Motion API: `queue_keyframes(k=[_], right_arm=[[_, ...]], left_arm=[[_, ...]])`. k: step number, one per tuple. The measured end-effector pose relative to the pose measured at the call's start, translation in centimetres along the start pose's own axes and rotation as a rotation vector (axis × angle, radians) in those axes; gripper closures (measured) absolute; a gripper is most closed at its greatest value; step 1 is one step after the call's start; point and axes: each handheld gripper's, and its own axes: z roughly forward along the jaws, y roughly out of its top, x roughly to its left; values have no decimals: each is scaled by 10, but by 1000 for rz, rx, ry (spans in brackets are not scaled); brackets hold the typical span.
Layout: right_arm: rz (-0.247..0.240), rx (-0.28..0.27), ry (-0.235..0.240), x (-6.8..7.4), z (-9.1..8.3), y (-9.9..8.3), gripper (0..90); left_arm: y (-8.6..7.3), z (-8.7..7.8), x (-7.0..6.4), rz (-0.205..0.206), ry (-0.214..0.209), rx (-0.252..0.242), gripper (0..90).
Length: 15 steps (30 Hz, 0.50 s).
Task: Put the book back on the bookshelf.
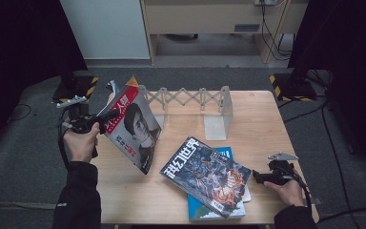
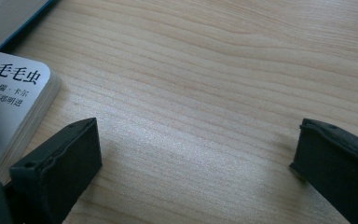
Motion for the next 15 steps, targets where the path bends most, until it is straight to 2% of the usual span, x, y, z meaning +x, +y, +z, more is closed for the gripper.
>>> queue_keyframes(k=[4,9,11,14,15], right_arm=[[-1,2,1,0,0,0,10],[-1,3,3,0,0,0,10],[-4,1,2,0,0,0,10],[-2,1,2,0,0,0,10],[-3,1,1,0,0,0,10]], left_arm=[[2,6,-6,23,6,-8,864],[3,13,-16,36,-28,-14,864],[4,14,-20,58,-19,-13,863],[5,13,-21,62,-8,-19,864],[6,13,-20,60,-17,-25,863]])
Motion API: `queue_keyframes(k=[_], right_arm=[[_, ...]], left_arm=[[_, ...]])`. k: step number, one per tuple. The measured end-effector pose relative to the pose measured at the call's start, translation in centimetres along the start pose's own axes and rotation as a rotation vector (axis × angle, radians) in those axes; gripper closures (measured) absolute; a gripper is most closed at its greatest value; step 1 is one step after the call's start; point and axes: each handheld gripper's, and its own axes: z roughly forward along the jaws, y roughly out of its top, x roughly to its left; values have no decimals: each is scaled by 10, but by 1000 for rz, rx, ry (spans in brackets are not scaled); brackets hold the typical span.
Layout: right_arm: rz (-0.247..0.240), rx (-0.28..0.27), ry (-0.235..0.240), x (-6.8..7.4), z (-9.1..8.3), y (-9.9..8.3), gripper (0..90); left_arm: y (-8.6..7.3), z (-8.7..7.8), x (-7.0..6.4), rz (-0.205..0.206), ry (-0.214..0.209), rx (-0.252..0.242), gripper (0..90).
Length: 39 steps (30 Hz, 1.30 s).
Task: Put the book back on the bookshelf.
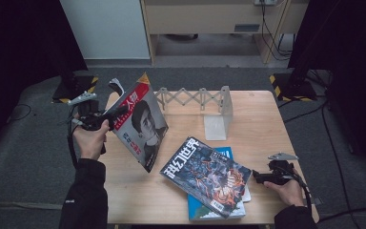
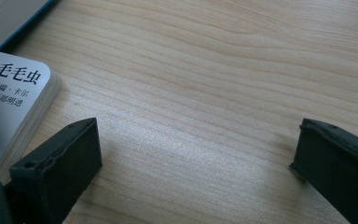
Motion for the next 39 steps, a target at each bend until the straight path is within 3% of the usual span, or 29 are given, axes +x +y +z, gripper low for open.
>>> queue_keyframes(k=[4,5,9,12,17,22,29,35,39], right_arm=[[-1,-1,-1,0,0,0,10],[4,-2,-1,0,1,0,9],[0,-2,-1,0,0,0,10],[4,-2,0,0,1,1,9],[0,-2,-1,0,0,0,10],[0,-2,-1,0,1,1,10],[0,-2,-1,0,1,1,9],[0,-3,0,0,1,0,10],[-2,-3,0,0,1,0,10]], left_arm=[[-1,-1,2,-14,-41,-31,864],[-1,0,1,-9,-35,-36,864],[-1,2,-3,5,-40,-29,864],[-2,2,-6,-1,-64,-34,863],[-3,0,-14,-17,-64,-30,863],[-4,-8,-25,-10,-87,-37,863],[-7,-13,-29,7,-130,-45,863],[-8,-6,-17,21,-78,-26,863],[-6,-1,-11,45,-19,-13,863]])
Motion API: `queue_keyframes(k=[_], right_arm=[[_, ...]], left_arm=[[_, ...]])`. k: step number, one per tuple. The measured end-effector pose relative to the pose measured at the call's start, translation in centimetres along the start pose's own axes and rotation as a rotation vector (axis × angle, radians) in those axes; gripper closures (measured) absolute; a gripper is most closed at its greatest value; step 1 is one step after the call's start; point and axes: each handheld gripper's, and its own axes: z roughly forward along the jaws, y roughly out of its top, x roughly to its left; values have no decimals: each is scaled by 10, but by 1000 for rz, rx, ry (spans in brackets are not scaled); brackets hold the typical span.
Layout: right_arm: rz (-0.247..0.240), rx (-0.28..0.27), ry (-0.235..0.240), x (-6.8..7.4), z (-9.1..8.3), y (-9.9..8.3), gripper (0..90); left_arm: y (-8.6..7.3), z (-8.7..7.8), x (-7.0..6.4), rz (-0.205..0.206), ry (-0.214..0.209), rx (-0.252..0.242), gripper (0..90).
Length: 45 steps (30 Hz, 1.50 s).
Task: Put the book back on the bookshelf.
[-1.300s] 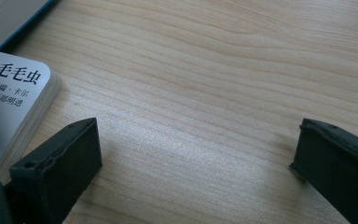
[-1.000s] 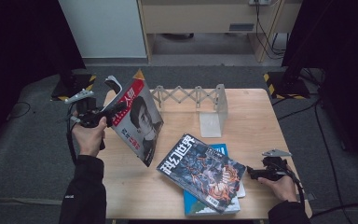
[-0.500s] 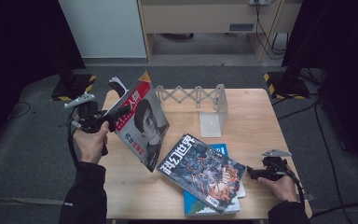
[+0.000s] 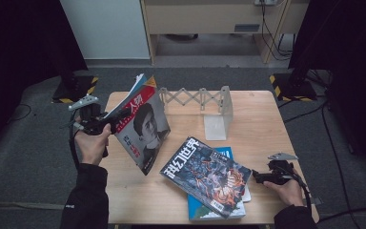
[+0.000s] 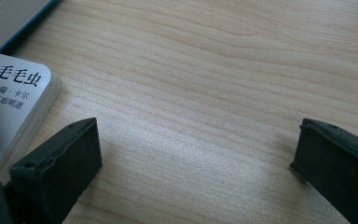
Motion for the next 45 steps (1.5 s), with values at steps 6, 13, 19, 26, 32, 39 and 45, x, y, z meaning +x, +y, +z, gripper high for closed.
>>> queue_keyframes(k=[6,13,19,26,32,39,45], right_arm=[[-1,1,3,0,0,0,10],[0,0,3,0,0,0,10],[1,0,3,0,0,0,10],[-1,1,4,0,0,0,10],[1,0,3,0,0,0,10],[1,-1,4,0,0,0,10],[2,-1,3,0,0,0,10]], left_arm=[[-4,4,15,-25,72,-18,863],[-12,10,25,-41,146,-57,863],[-11,17,28,-22,226,-78,863],[-12,26,32,-14,288,-109,862],[-13,39,32,-10,320,-131,863],[-14,48,30,23,386,-162,863],[-13,52,29,37,405,-164,862]])
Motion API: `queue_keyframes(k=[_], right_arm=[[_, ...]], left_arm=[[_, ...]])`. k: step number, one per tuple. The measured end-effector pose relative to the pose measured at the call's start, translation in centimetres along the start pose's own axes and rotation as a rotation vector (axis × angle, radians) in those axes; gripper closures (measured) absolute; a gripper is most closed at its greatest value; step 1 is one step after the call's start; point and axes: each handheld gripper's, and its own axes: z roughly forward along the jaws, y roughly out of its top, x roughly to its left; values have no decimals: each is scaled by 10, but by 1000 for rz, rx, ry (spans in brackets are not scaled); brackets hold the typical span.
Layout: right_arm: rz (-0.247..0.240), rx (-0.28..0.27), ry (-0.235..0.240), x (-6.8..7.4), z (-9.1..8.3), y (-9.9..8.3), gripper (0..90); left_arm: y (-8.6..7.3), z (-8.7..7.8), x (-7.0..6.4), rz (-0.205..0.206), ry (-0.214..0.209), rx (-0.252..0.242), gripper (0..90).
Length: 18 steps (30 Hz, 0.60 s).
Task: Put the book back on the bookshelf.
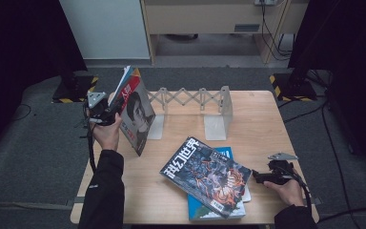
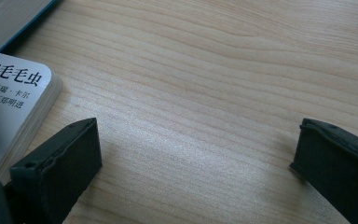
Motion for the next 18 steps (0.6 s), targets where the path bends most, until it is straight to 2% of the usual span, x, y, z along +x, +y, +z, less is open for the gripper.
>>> queue_keyframes(k=[13,18], right_arm=[[-1,0,4,0,0,0,10],[-1,0,4,0,0,0,10]], left_arm=[[-4,8,-9,9,49,-68,861],[-6,7,-8,7,44,-71,860]])
